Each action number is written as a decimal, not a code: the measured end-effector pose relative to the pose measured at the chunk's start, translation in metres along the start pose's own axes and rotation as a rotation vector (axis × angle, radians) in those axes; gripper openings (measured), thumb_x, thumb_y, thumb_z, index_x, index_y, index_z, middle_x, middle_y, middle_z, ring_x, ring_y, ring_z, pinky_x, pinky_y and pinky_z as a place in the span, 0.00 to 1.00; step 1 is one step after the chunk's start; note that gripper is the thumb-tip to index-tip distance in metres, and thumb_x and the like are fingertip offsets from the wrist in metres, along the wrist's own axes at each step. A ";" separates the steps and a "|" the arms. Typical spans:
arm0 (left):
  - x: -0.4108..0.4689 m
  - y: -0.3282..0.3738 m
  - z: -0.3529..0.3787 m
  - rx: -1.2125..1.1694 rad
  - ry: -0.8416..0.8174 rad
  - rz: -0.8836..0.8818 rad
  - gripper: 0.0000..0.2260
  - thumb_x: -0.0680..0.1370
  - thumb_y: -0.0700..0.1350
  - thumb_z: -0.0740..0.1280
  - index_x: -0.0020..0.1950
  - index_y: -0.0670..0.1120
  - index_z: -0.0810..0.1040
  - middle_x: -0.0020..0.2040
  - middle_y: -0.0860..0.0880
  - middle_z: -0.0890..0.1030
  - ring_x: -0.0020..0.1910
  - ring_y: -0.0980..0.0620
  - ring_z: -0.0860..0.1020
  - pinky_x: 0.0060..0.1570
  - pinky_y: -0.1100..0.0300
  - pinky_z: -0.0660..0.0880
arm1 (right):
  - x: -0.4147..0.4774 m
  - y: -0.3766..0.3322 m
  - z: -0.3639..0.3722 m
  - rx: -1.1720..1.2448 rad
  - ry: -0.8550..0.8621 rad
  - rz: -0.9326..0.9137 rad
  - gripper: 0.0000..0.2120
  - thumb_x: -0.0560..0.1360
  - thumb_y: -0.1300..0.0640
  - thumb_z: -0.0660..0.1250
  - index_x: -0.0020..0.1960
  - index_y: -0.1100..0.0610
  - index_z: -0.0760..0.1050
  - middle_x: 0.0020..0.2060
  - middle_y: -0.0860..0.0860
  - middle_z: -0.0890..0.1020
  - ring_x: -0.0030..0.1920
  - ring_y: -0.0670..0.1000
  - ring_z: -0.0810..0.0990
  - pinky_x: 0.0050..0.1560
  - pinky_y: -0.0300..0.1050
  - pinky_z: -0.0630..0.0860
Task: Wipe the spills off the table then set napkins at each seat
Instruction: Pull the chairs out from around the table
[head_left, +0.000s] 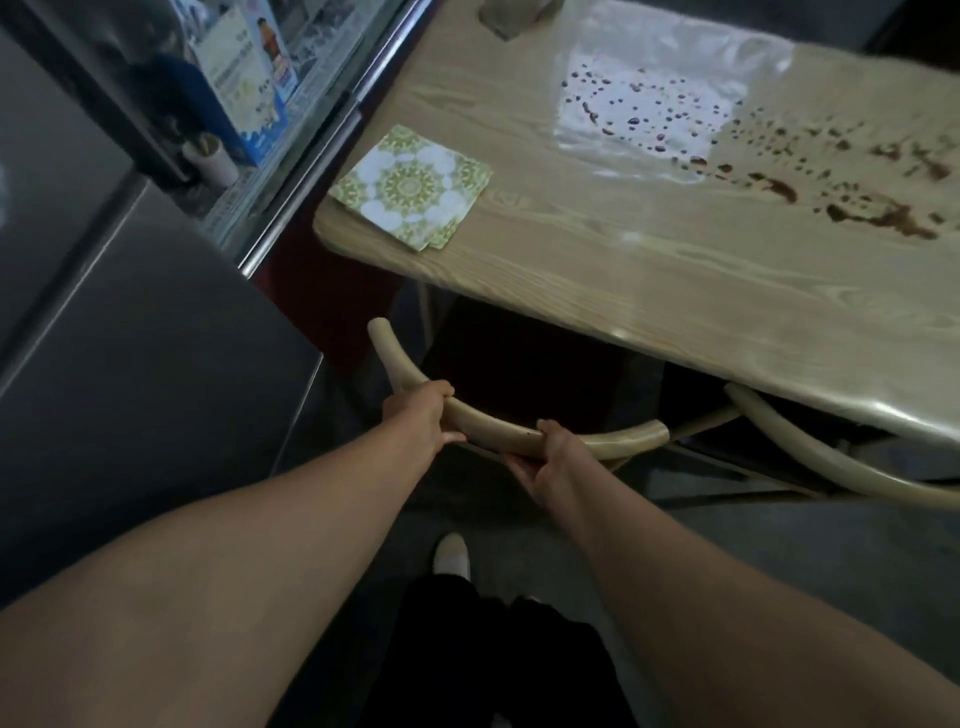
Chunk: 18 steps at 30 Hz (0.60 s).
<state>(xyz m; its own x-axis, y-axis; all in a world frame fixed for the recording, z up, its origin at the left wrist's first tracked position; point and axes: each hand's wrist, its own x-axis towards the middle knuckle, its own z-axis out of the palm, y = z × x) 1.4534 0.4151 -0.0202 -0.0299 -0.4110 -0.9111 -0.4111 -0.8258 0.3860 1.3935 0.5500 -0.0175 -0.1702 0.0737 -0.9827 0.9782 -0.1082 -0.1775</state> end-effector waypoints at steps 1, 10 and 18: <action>0.008 0.003 0.006 -0.013 -0.013 0.007 0.30 0.71 0.38 0.74 0.70 0.45 0.68 0.62 0.38 0.76 0.58 0.37 0.78 0.37 0.41 0.80 | 0.009 -0.005 0.004 0.005 -0.001 -0.018 0.29 0.73 0.58 0.72 0.70 0.61 0.65 0.61 0.63 0.75 0.56 0.64 0.79 0.36 0.55 0.81; 0.043 0.037 0.068 -0.005 -0.043 0.120 0.26 0.72 0.39 0.73 0.69 0.41 0.70 0.60 0.38 0.77 0.56 0.38 0.79 0.32 0.50 0.81 | 0.071 -0.064 0.038 0.000 -0.057 -0.124 0.24 0.73 0.57 0.72 0.66 0.62 0.68 0.58 0.65 0.77 0.38 0.62 0.79 0.19 0.49 0.76; 0.054 0.037 0.075 0.031 -0.079 0.148 0.28 0.75 0.42 0.72 0.72 0.43 0.65 0.65 0.38 0.74 0.58 0.39 0.77 0.33 0.51 0.81 | 0.073 -0.083 0.038 -0.185 -0.082 -0.086 0.20 0.76 0.52 0.69 0.63 0.60 0.69 0.56 0.64 0.80 0.40 0.59 0.81 0.18 0.48 0.76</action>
<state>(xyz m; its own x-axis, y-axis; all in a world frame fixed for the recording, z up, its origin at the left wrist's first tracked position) 1.3678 0.3910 -0.0658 -0.1634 -0.4949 -0.8535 -0.4244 -0.7457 0.5136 1.2949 0.5268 -0.0768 -0.2557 -0.0072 -0.9667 0.9636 0.0791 -0.2554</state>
